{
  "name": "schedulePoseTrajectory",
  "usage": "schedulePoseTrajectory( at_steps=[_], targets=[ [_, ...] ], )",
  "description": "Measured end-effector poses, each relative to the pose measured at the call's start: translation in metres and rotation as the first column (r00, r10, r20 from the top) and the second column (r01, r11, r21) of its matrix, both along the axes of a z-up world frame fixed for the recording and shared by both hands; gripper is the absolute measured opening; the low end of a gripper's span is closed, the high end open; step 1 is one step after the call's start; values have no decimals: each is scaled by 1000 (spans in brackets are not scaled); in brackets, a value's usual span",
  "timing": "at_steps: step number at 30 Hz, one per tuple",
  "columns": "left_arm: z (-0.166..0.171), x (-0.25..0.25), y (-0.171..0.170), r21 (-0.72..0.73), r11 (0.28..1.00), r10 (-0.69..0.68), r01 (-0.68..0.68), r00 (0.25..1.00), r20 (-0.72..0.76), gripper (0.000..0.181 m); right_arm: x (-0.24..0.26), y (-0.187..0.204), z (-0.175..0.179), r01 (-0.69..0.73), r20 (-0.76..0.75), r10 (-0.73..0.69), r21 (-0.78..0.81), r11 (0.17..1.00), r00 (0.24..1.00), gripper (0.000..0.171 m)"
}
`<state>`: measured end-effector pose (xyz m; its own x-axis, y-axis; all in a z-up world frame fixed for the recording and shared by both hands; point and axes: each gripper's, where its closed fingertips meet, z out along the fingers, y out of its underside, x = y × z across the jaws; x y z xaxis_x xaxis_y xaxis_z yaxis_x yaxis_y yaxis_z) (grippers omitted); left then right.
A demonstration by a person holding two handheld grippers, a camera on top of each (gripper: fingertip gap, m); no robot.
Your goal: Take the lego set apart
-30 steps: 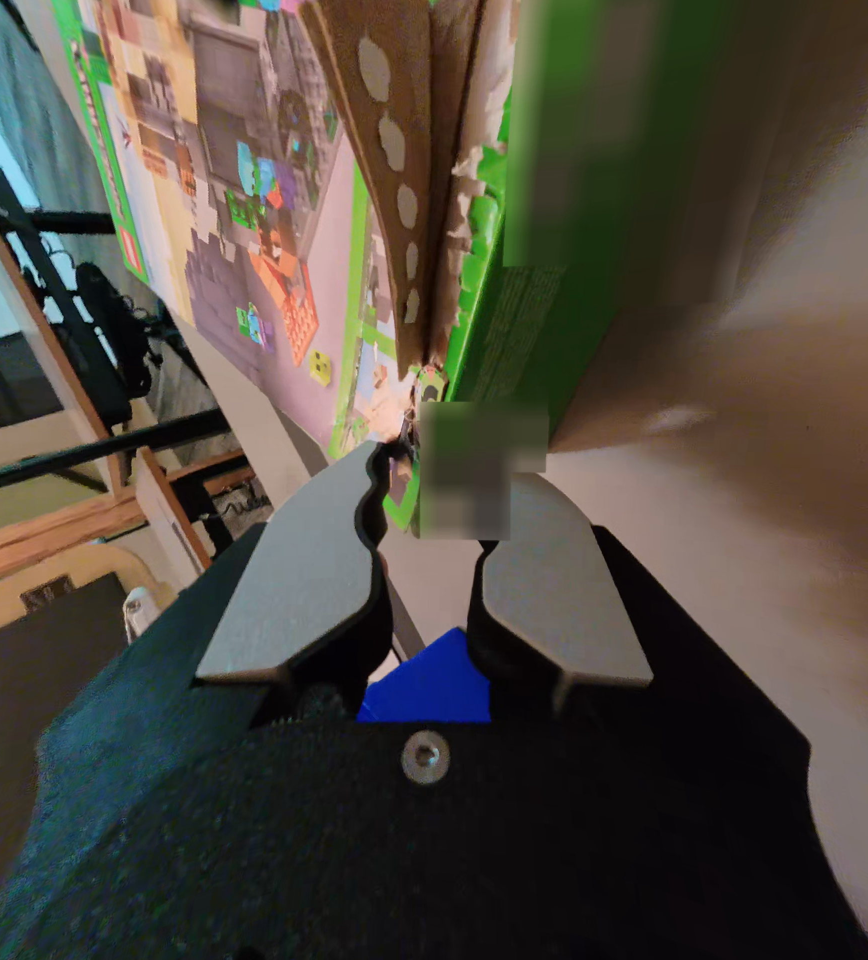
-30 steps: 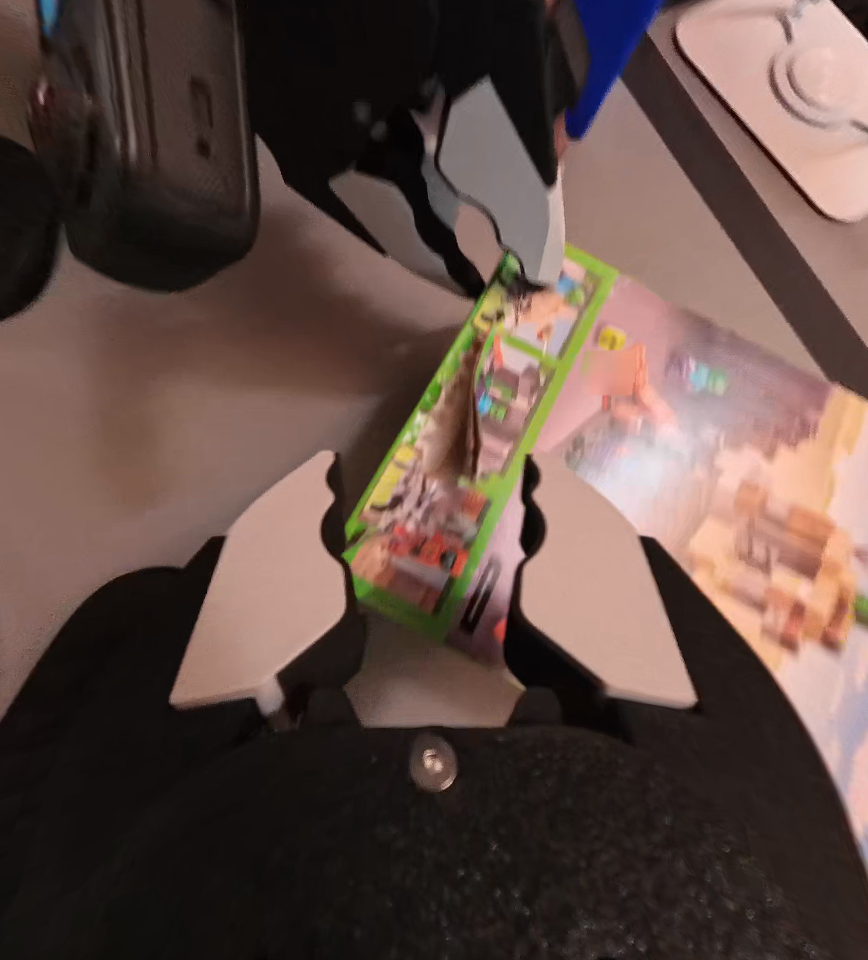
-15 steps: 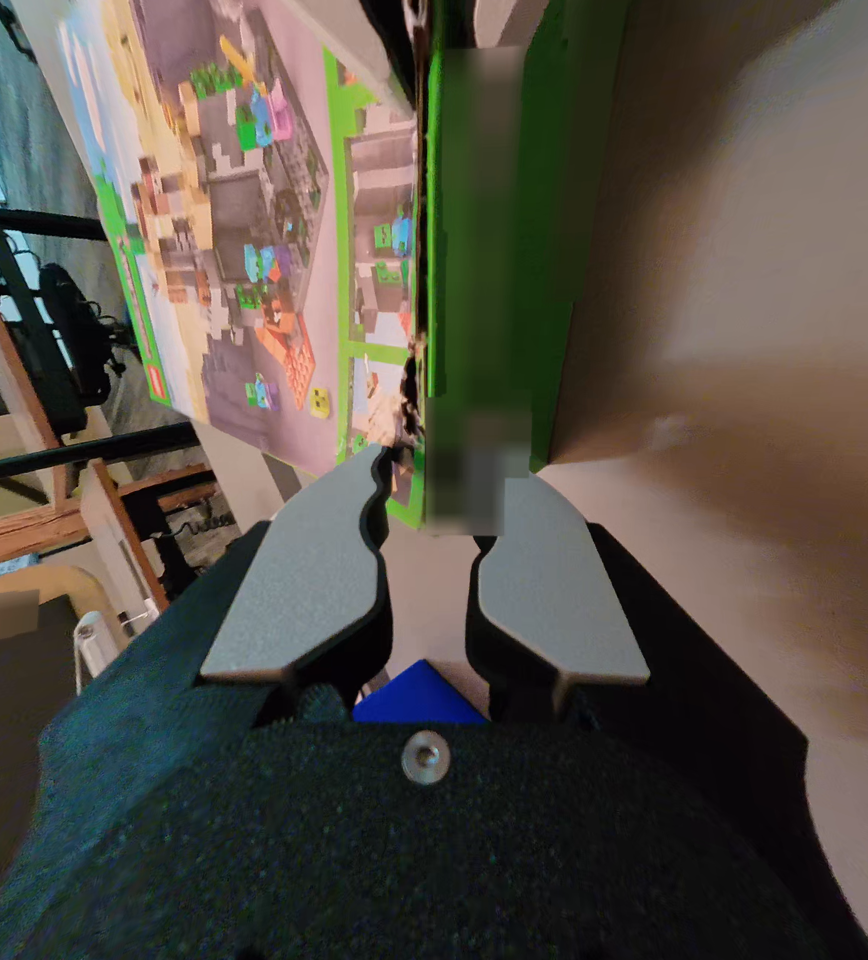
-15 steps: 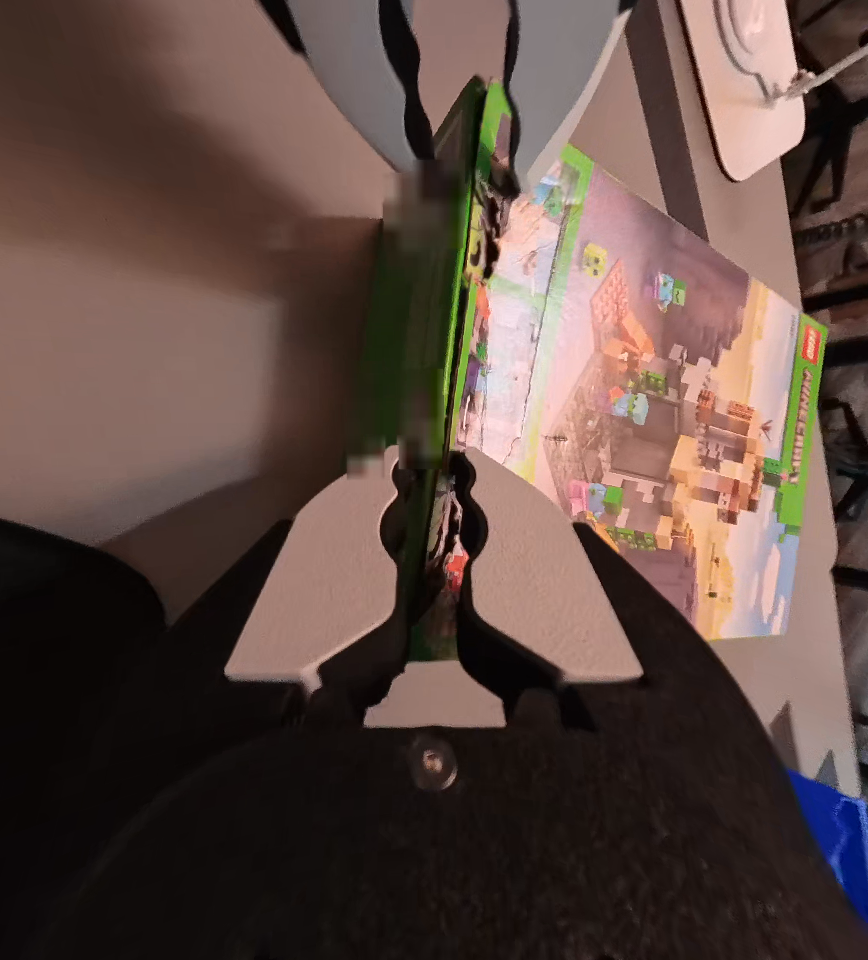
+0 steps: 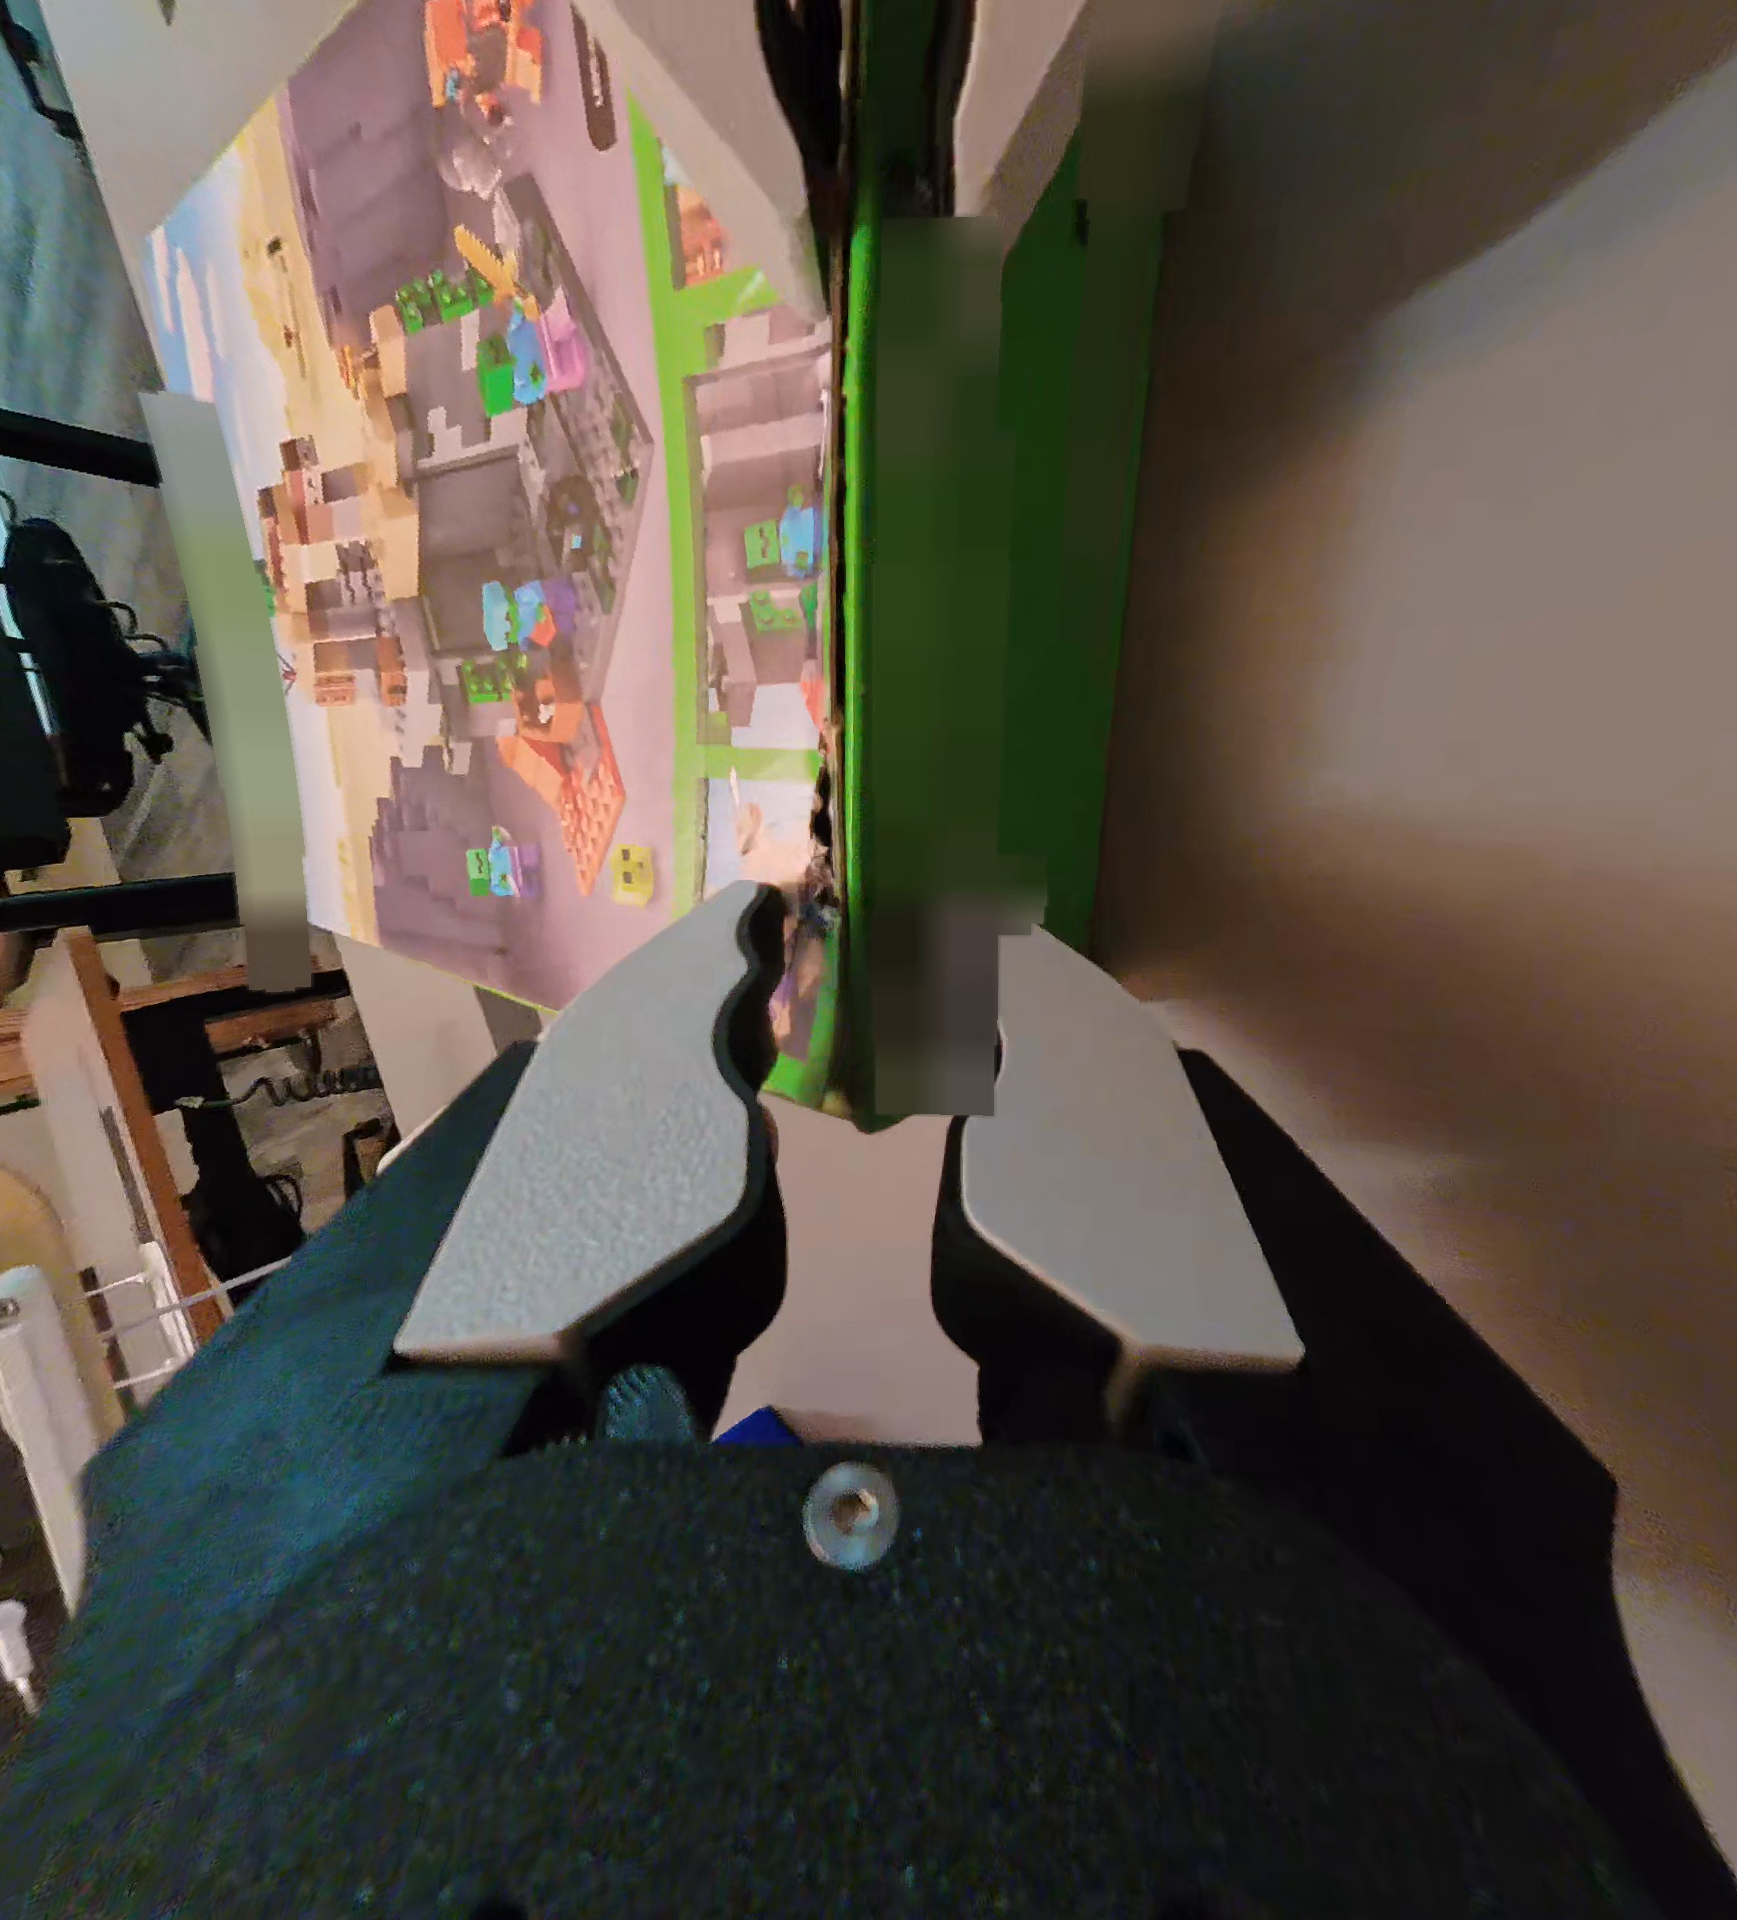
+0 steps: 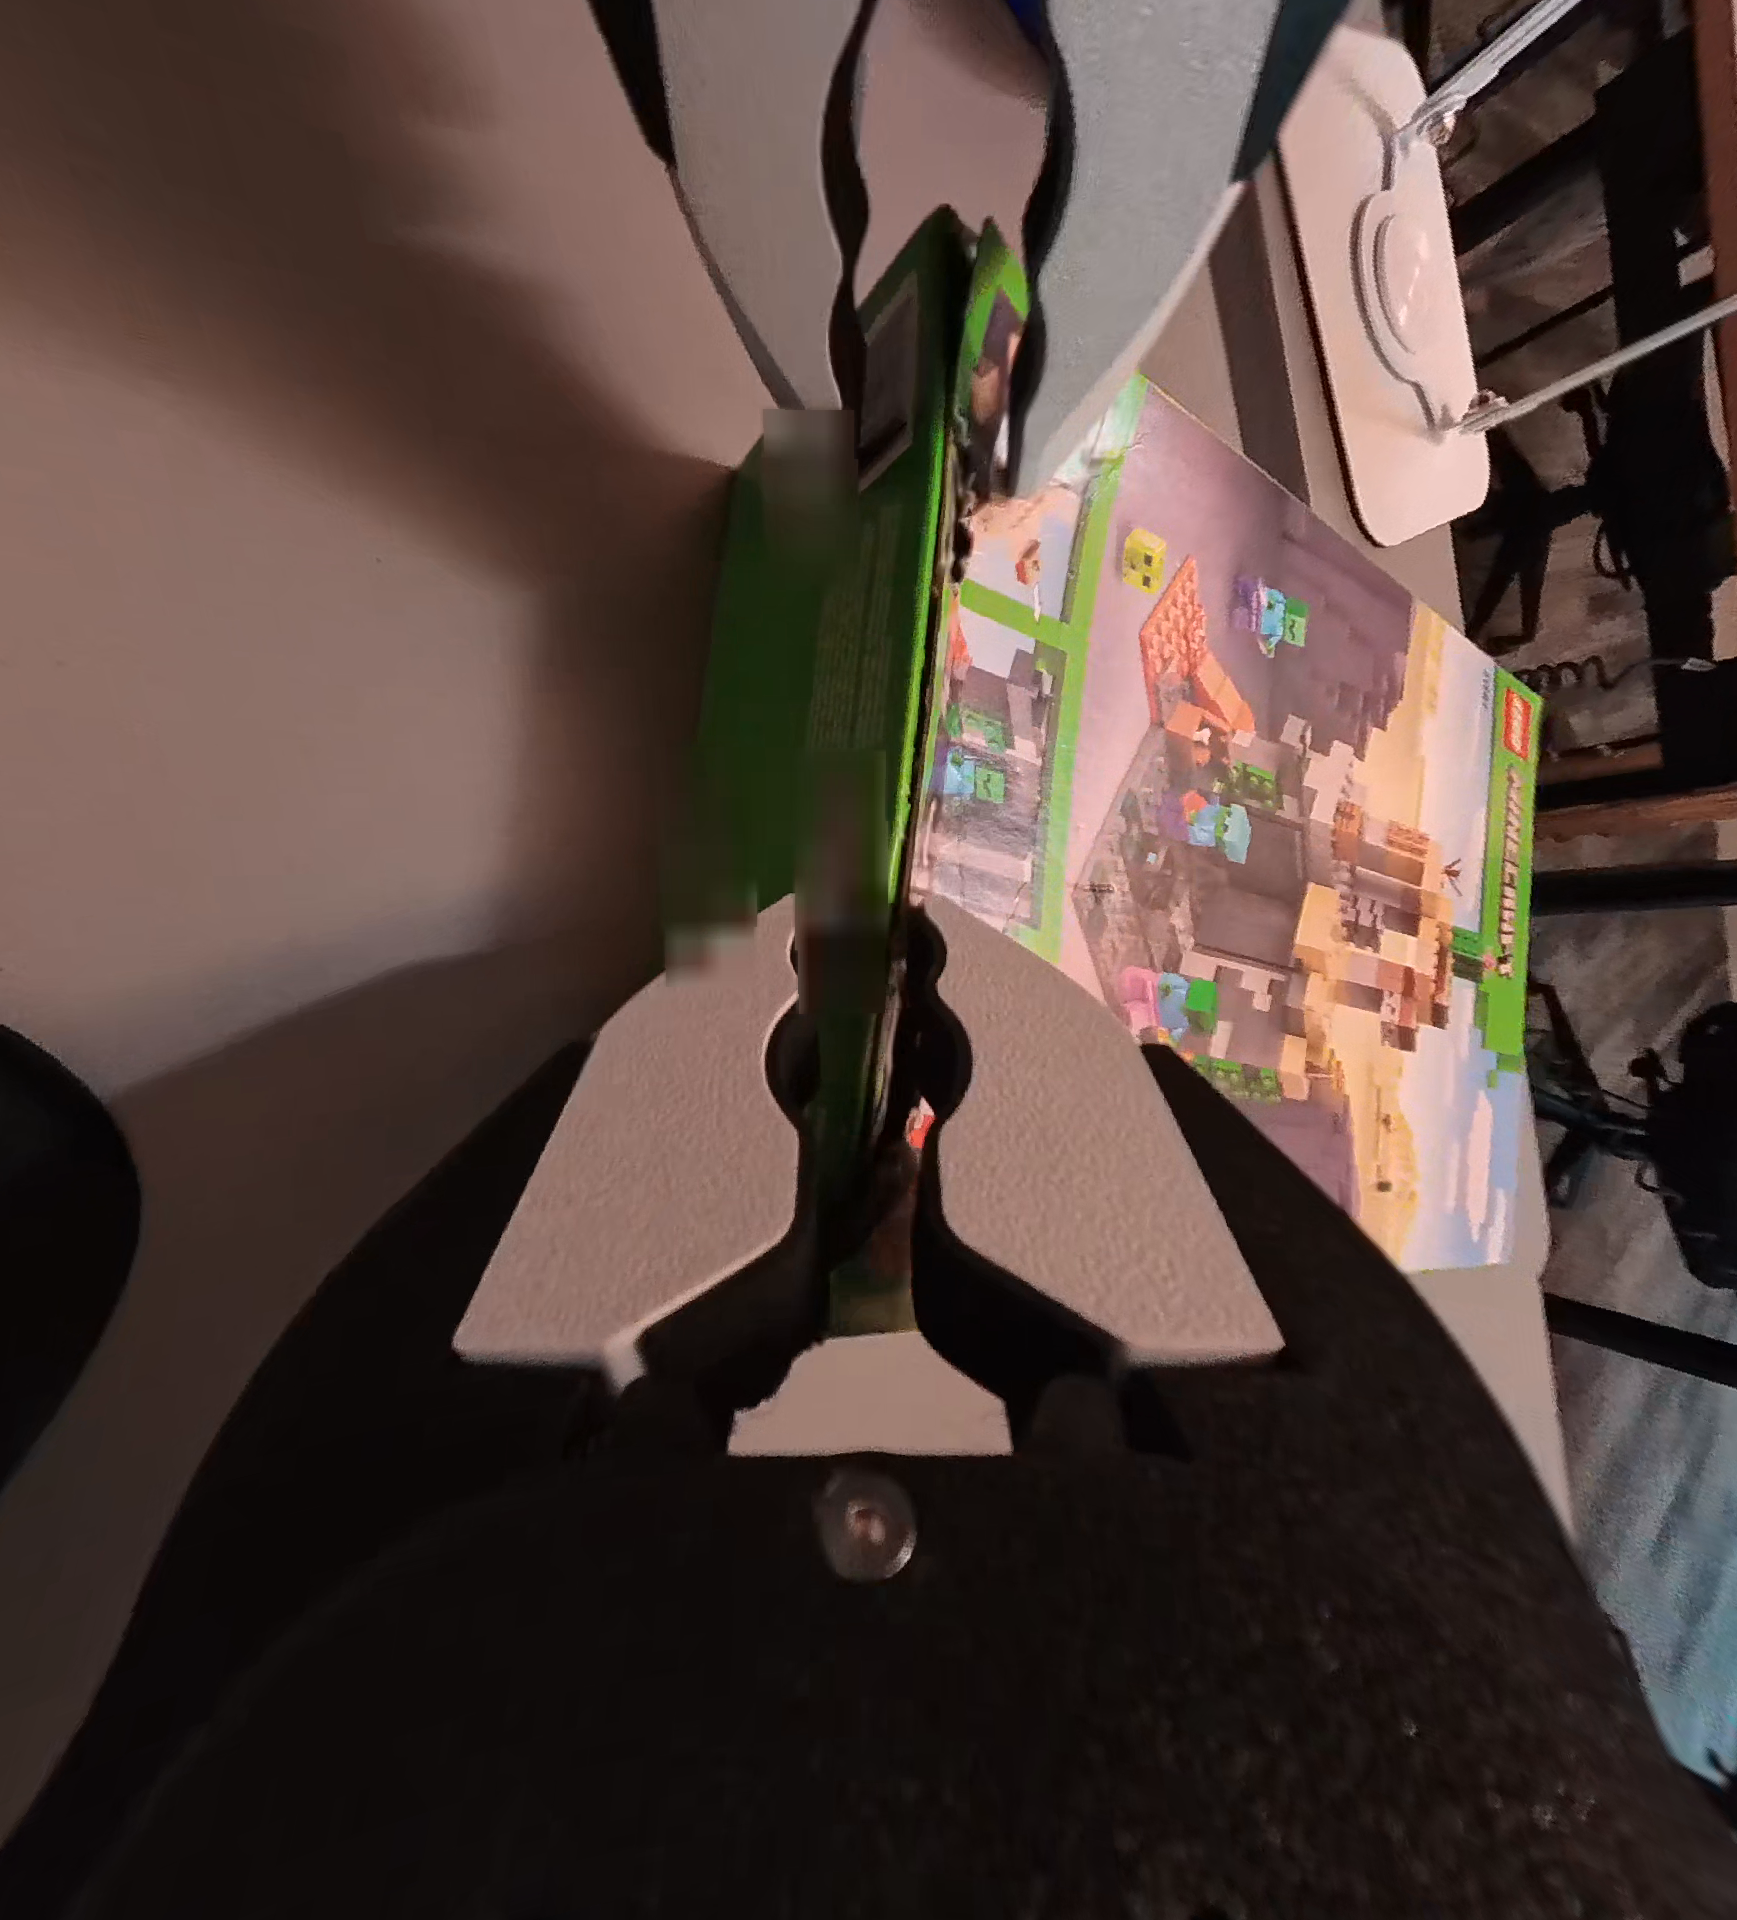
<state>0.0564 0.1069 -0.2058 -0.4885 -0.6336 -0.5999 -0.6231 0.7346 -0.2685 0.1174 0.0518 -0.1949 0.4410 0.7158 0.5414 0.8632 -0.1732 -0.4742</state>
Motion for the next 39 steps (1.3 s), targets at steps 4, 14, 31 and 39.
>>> schedulePoseTrajectory(
  at_steps=[4, 14, 31, 39],
  targets=[
    [1, 2, -1, -63, 998, 21, -16, 997, 79, 30, -3, -1, 16, 36, -250, -42, -30, 999, 967, 15],
    [3, 3, -1, -35, 999, 41, -38, 995, 95, 31, 158, 117, 28, 147, -466, -464, -568, 809, 753, 109],
    [10, 12, 2, 54, 988, 136, -148, 975, 173, 31, 140, 162, 1, -71, -177, -117, -794, 604, 977, 92],
    [17, 24, -1, 186, 962, 144, -199, 952, 272, 30, 131, 177, 62, 28, 42, 0, -661, 750, 999, 87]
  ],
)
